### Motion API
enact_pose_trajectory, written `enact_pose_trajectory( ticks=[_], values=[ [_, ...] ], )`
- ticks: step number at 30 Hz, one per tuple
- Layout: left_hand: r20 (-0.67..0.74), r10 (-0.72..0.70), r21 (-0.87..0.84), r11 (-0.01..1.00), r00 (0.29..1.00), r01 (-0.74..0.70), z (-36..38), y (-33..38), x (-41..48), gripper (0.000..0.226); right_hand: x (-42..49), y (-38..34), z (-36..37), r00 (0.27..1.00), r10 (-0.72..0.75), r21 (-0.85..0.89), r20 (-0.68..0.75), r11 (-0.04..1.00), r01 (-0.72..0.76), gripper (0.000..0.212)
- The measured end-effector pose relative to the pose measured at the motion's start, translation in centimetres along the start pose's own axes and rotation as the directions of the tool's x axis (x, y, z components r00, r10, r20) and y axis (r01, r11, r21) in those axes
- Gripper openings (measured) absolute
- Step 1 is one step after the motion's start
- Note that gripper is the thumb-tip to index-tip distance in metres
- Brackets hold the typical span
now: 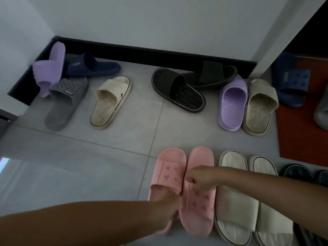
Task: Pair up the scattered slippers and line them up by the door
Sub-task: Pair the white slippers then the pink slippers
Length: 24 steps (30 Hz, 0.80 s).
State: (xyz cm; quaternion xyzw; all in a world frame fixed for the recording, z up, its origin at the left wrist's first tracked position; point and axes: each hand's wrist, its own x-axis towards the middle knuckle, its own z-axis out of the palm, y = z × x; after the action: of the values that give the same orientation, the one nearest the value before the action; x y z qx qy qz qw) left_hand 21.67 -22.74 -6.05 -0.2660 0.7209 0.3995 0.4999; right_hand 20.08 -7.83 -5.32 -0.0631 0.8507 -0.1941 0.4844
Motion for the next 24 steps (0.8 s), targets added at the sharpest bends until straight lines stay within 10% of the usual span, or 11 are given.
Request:
enact_pose_trajectory(
  ticks=[10,18,24],
  values=[
    [0.188,0.033,0.616,0.775,0.982,-0.144,-1.3,1.8,0.8,0.029,0.4,1.6,0.3,0.999,-0.020,0.044,-0.030,0.999,0.021,0.023],
    [0.347,-0.039,0.794,0.544,0.937,-0.272,-1.5,7.4,1.0,0.005,-0.4,1.5,-1.3,0.996,-0.014,0.130,-0.087,0.991,0.025,0.030],
    [0.304,0.199,0.712,0.603,0.932,-0.361,-1.3,10.3,0.6,0.011,-0.2,2.6,-2.1,0.981,0.002,0.111,-0.192,0.994,0.019,0.029]
  ],
)
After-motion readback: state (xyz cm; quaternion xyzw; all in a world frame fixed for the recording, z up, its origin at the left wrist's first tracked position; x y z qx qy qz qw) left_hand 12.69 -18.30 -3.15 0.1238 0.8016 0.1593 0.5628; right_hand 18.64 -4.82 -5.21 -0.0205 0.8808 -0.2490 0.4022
